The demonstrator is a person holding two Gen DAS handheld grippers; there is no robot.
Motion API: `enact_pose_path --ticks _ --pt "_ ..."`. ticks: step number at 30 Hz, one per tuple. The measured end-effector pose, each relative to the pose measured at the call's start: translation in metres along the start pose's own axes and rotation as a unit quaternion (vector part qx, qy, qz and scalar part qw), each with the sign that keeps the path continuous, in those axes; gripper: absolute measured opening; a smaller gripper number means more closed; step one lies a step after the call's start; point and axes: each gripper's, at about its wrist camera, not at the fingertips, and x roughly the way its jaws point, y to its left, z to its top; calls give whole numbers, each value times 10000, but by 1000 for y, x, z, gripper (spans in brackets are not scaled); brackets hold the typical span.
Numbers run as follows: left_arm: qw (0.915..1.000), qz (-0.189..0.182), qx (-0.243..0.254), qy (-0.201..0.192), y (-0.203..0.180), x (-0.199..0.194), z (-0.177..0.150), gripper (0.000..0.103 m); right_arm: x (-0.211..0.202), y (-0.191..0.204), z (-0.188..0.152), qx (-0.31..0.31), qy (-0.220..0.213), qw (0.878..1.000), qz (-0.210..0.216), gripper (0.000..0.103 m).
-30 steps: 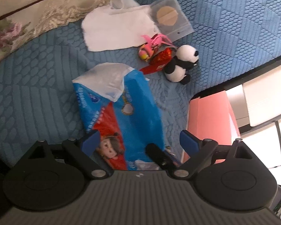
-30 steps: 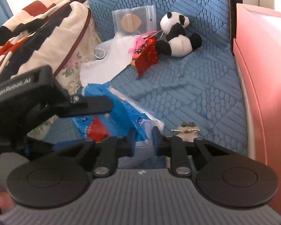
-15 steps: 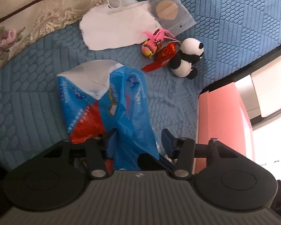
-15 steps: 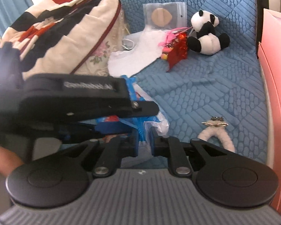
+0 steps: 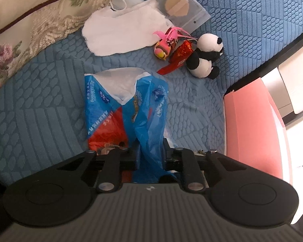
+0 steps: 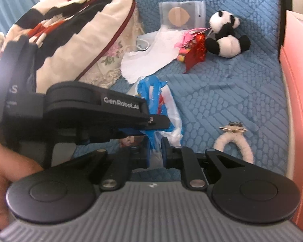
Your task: Organize soft objects
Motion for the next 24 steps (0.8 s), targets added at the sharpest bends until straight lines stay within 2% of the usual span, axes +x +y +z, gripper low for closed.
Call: enact_pose_path --ticks 5,10,12,14,16,17,18,24 --pt "10000 0 -26 3 1 1 1 19 -15 -4 -1 -2 -192 9997 -158 19" --pt "10000 5 27 -45 0 -1 1 14 -17 -17 2 41 -231 9963 -825 23" --pt "9999 23 115 -106 -2 -4 0 12 -10 -21 2 -40 -98 9929 -1187 34" --pt "9997 11 179 -144 -5 -6 0 12 -6 -26 1 -52 -24 9903 -1387 39" --pt "9997 -30 187 -153 -5 -9 1 10 -5 -30 1 34 -10 9906 -1367 53" --pt "9997 -48 196 -159 -6 -10 1 10 -4 -32 1 65 -16 9909 -1346 66" --pt "9996 -53 212 -168 -6 -11 1 10 -3 -32 1 51 -25 9903 -1386 73" --pt "9991 -80 345 -227 -9 -18 0 8 9 -34 -4 -124 226 9834 -1795 73"
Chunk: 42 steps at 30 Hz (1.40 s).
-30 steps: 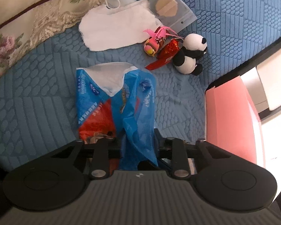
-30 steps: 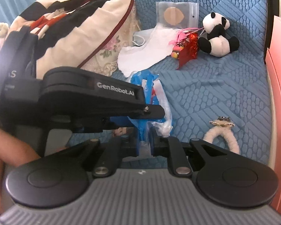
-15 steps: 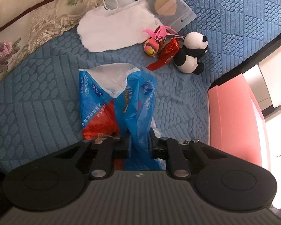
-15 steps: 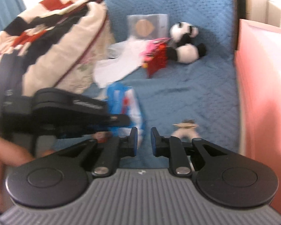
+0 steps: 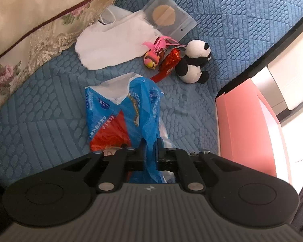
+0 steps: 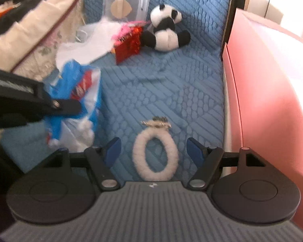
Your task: Organize soft objects
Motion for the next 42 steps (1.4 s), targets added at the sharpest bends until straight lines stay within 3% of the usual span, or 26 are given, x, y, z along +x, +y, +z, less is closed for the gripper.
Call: enact_pose_path --ticks 8,10,11,12,15,28,42 --pt "9996 41 256 -70 -4 -5 0 7 5 3 -8 16 67 9999 111 72" --pt "9996 15 269 -71 -5 -7 0 7 3 4 -8 10 14 10000 97 62" --pt "9995 10 290 -83 -5 -8 0 7 2 4 -8 -8 -5 10000 79 48" --pt "9995 14 311 -95 -6 -9 0 7 1 4 -8 -26 -23 10000 68 28" --pt "9993 -6 355 -115 -7 -12 1 6 -1 3 -6 -78 -47 9999 57 18" --pt "9965 228 691 -411 -21 -36 -9 4 -37 -7 5 84 -586 9982 124 16" --pt "9959 178 698 -541 -49 -66 -17 2 -84 -24 6 366 -840 9954 265 16"
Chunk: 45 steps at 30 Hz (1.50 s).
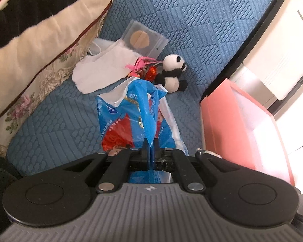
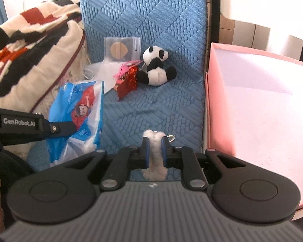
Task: Organize soft objects
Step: 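Carry the bag with the left tool into the box while the right carries the hair tie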
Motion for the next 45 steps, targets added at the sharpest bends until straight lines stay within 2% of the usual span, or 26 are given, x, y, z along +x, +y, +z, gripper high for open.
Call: enact_pose_path --ticks 5,13,29,36,45 --pt "10000 -47 8 -17 -19 -15 7 2 -23 -9 14 42 -173 9998 21 16" --pt "9994 -155 287 -64 -64 -33 20 2 -58 -28 47 70 -502 9987 36 16" --pt "9950 -619 677 -406 -157 -50 44 2 -107 -78 99 196 -1040 9944 -24 16" --pt "9926 -789 832 -392 -192 -35 40 2 -116 -112 99 401 -1187 9920 -144 16" --pt "9922 -835 921 -25 -221 11 12 2 -99 -158 73 557 -851 9942 -353 16"
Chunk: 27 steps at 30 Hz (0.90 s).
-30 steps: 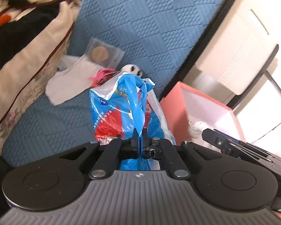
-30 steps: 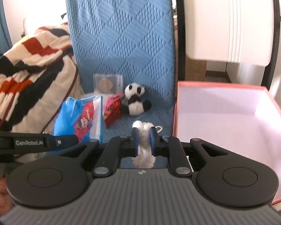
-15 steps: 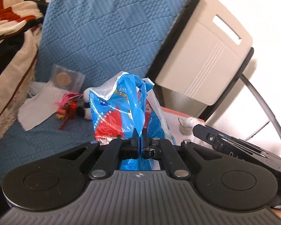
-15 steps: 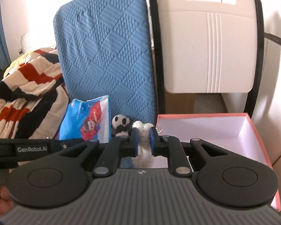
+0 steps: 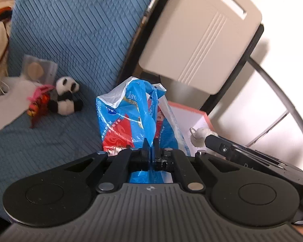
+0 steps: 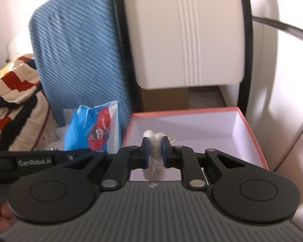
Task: Organize soft objects
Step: 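Carry the bag with the left tool into the box while the right carries the hair tie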
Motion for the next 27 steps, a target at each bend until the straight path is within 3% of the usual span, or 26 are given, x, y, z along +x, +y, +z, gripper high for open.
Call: enact_pose_path --ticks 11,23,25,27 --pt "9986 147 200 471 -18 62 -29 2 42 -50 -46 283 648 9974 -145 16" --pt "9952 256 332 885 -30 100 -51 3 62 -82 -77 535 1013 9932 -225 19" --pt "9947 227 342 946 -31 104 -51 7 62 -87 -77 598 1030 9926 -226 20" --pt "9934 292 320 1061 -32 108 -52 22 61 -88 -76 628 1003 9924 -337 21"
